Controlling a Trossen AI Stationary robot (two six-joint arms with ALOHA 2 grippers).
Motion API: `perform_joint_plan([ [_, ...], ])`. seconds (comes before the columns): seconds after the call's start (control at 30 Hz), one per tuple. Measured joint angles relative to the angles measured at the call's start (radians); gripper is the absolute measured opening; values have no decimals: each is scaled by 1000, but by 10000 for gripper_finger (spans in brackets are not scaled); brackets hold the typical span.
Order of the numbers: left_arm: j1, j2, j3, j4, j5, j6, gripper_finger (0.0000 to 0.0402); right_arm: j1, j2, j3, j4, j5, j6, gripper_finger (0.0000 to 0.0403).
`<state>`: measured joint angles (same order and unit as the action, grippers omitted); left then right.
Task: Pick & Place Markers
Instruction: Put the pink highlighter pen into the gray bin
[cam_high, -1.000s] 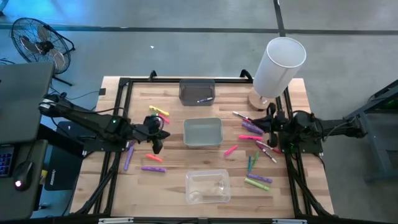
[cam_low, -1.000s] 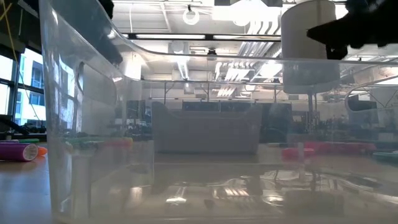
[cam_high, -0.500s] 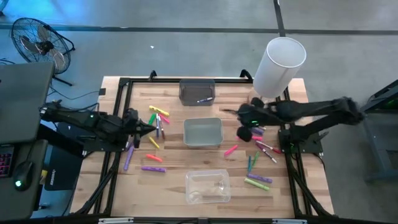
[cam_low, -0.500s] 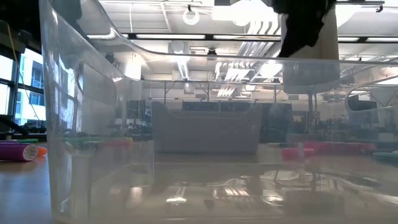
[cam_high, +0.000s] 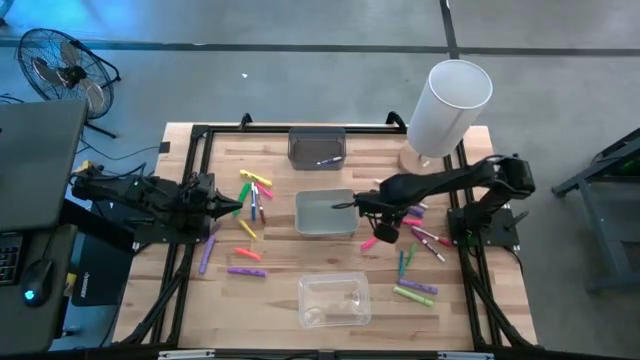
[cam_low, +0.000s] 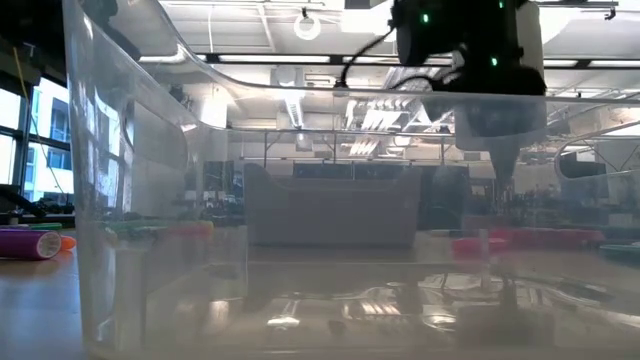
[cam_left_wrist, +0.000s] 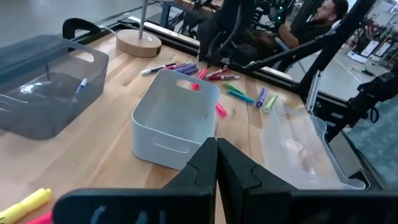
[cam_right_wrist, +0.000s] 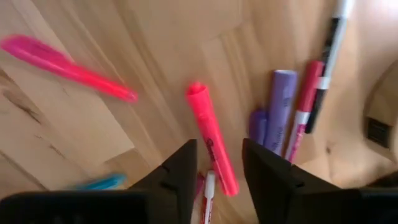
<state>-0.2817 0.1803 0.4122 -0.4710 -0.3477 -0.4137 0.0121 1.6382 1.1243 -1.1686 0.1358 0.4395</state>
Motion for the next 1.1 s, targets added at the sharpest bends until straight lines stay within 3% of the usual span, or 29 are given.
perform_joint_plan([
  [0.27,0,1,0,-4,27,-1,0,1,-24,-200,167,-40,-28,141],
  [0.63,0,1,0,8,16,-56,0,1,-31,-356,370,-48,-42,108],
  [0.9,0,1,0,8,15,-145,0,1,-45,-382,397,-50,-58,58],
  [1.1,0,1,0,8,12,-144,0,0,-141,-389,394,7,16,55],
])
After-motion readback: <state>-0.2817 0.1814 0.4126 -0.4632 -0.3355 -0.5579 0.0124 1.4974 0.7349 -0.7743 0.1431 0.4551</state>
